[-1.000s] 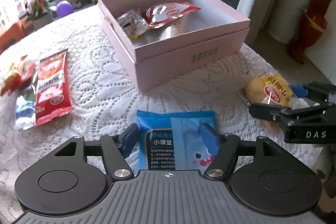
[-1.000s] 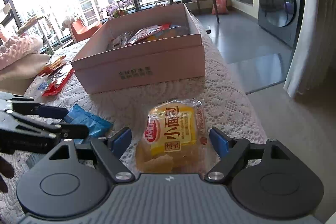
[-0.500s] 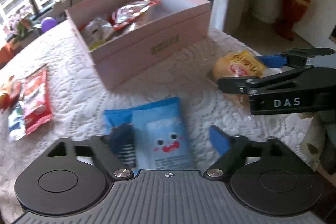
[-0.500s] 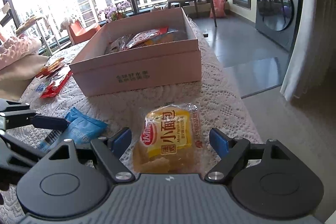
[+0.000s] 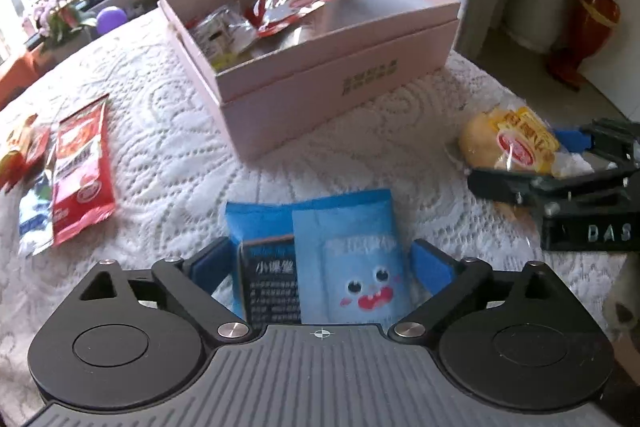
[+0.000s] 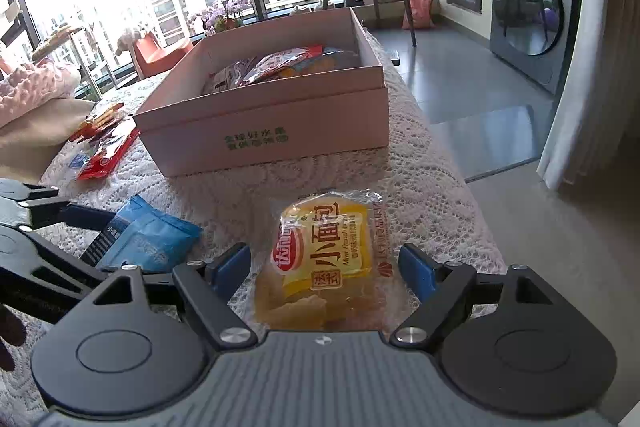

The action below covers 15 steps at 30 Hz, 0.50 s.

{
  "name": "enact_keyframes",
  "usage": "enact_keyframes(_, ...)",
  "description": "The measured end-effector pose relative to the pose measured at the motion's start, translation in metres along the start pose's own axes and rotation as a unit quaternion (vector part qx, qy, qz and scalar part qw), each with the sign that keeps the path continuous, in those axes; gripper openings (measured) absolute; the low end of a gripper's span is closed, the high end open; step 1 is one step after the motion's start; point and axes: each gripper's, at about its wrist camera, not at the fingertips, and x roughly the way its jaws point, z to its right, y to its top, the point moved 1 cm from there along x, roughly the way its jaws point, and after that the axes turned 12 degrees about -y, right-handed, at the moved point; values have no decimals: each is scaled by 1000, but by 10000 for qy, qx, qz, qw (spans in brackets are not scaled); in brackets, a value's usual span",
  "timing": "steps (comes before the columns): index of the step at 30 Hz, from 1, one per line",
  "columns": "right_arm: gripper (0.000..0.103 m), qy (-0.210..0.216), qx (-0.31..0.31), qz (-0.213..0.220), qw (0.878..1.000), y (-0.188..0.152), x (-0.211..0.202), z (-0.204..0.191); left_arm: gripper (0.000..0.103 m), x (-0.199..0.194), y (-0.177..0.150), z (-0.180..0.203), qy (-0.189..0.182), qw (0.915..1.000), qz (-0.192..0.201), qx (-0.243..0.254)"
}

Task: Organize snacks
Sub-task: 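Keep holding the bread packet in the right tool while the left tool holds the blue packet, then carry the bread packet and blue packet over the pink box and open both tools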

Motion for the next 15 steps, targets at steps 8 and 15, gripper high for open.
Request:
enact_keyframes(8,54,-49,-192,79,9998,2,-8,-5,90,-28,-15,-15,-325,9979,514,-232)
enact_keyframes(15,46,6,-303,313,9990,10,-30,-12,90,-100,-30,5,-405,9836,1753,-99)
